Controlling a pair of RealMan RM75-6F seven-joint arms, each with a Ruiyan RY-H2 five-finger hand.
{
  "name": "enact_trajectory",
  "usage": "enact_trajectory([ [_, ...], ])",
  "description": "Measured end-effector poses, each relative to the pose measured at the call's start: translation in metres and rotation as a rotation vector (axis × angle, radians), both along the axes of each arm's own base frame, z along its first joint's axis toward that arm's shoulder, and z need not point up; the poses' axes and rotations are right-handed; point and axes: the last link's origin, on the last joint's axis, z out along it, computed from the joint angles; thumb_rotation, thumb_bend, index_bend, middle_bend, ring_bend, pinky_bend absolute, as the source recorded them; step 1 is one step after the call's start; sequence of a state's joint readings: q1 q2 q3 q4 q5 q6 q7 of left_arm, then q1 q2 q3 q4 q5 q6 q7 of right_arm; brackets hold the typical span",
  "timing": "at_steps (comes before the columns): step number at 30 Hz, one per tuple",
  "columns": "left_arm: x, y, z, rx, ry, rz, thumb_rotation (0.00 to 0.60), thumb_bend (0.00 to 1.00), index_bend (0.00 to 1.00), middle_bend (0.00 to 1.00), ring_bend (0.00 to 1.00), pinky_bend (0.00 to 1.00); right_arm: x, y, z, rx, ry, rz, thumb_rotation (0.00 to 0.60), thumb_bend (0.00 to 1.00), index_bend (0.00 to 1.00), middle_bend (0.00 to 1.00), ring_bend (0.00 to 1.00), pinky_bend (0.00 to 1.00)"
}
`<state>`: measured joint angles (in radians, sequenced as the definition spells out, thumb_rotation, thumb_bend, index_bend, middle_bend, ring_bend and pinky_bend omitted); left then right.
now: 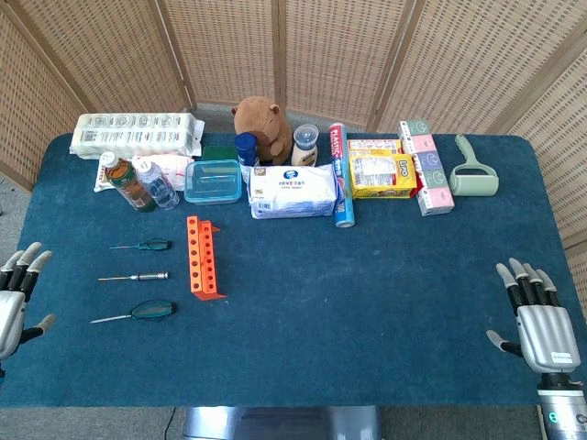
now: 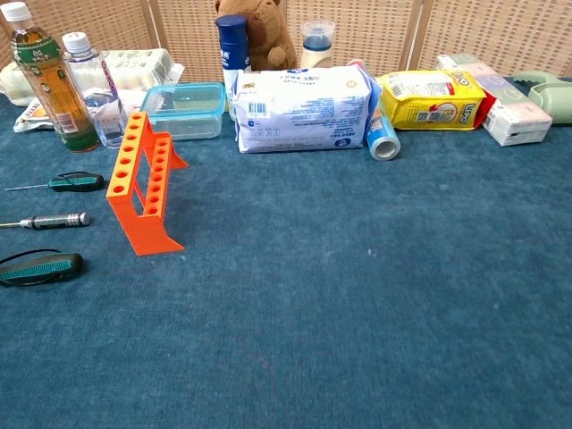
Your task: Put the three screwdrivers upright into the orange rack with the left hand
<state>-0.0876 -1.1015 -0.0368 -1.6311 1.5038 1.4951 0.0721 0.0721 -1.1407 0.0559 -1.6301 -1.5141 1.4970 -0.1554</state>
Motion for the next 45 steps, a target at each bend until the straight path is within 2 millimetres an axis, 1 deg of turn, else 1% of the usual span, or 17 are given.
enact_trajectory([
  [7,-0.001,-0.002,0.001,0.0,-0.005,0.005,0.6,0.17,0.0,0.01,0.01,0.16,0.001,-0.003,-0.004,0.015,0.005,0.0,0.6,0.0,0.0,0.03,0.0,0.02],
  [9,-0.002,-0.002,0.0,-0.005,-0.009,0.01,0.6,0.17,0.0,0.17,0.16,0.22,0.001,-0.004,-0.005,0.021,0.005,0.002,0.6,0.0,0.0,0.03,0.0,0.02],
  [10,0.0,-0.002,0.0,-0.005,-0.019,0.012,0.6,0.17,0.0,0.33,0.33,0.32,0.001,-0.004,-0.006,0.023,0.008,0.004,0.6,0.0,0.0,0.03,0.0,0.02],
  [11,0.002,-0.002,-0.002,-0.005,-0.03,0.012,0.6,0.17,0.0,0.49,0.51,0.47,0.002,-0.005,-0.007,0.026,0.011,0.005,0.6,0.0,0.0,0.03,0.0,0.02],
  [12,0.004,-0.001,-0.003,-0.006,-0.041,0.008,0.6,0.17,0.0,0.58,0.6,0.57,0.002,-0.005,-0.007,0.026,0.01,0.006,0.6,0.0,0.0,0.03,0.0,0.02],
  [13,0.006,0.0,-0.005,-0.008,-0.049,0.001,0.6,0.17,0.0,0.69,0.72,0.7,0.001,-0.005,-0.007,0.026,0.008,0.005,0.6,0.0,0.0,0.03,0.0,0.02],
  [14,0.009,0.0,-0.008,-0.01,-0.055,-0.01,0.6,0.17,0.0,0.78,0.81,0.81,0.001,-0.005,-0.006,0.025,0.005,0.004,0.6,0.0,0.0,0.03,0.0,0.02],
  [15,0.011,0.001,-0.011,-0.011,-0.057,-0.017,0.6,0.17,0.01,0.83,0.86,0.87,0.001,-0.004,-0.006,0.024,0.002,0.004,0.6,0.0,0.0,0.03,0.0,0.02],
  [16,0.012,0.001,-0.014,-0.012,-0.057,-0.023,0.6,0.17,0.04,0.88,0.92,0.92,0.001,-0.004,-0.005,0.023,-0.001,0.005,0.6,0.0,0.0,0.03,0.0,0.02],
  [17,0.015,0.001,-0.018,-0.014,-0.056,-0.029,0.6,0.17,0.09,0.92,0.96,0.96,0.001,-0.004,-0.004,0.021,-0.004,0.005,0.6,0.0,0.0,0.03,0.0,0.02],
  [19,0.018,0.002,-0.025,-0.02,-0.049,-0.031,0.6,0.17,0.17,0.96,0.99,0.99,0.001,-0.003,-0.002,0.018,-0.012,0.007,0.6,0.0,0.0,0.03,0.0,0.02],
  [22,0.024,0.004,-0.037,-0.049,-0.035,-0.013,0.6,0.18,0.25,0.99,1.0,1.0,0.001,-0.002,0.001,0.013,-0.028,0.012,0.6,0.0,0.0,0.03,0.0,0.02],
  [26,0.032,0.011,-0.063,-0.122,-0.022,0.049,0.6,0.23,0.31,1.0,1.0,1.0,0.001,-0.001,0.005,0.009,-0.052,0.017,0.6,0.0,0.0,0.03,0.0,0.02],
  [31,0.042,0.019,-0.091,-0.191,-0.017,0.14,0.6,0.23,0.33,1.0,1.0,1.0,0.002,0.0,0.01,0.002,-0.073,0.022,0.6,0.0,0.0,0.03,0.0,0.02],
  [36,0.058,0.025,-0.121,-0.255,-0.056,0.176,0.6,0.25,0.33,1.0,1.0,1.0,0.001,0.001,0.014,-0.002,-0.091,0.023,0.6,0.0,0.0,0.03,0.0,0.02],
  [40,0.064,0.028,-0.135,-0.285,-0.068,0.179,0.6,0.25,0.33,1.0,1.0,1.0,0.0,0.0,0.016,-0.003,-0.1,0.023,0.6,0.0,0.0,0.03,0.0,0.02],
  [45,0.068,0.033,-0.143,-0.278,-0.061,0.186,0.6,0.25,0.33,1.0,1.0,1.0,-0.001,0.0,0.019,-0.006,-0.111,0.02,0.6,0.0,0.0,0.03,0.0,0.02],
])
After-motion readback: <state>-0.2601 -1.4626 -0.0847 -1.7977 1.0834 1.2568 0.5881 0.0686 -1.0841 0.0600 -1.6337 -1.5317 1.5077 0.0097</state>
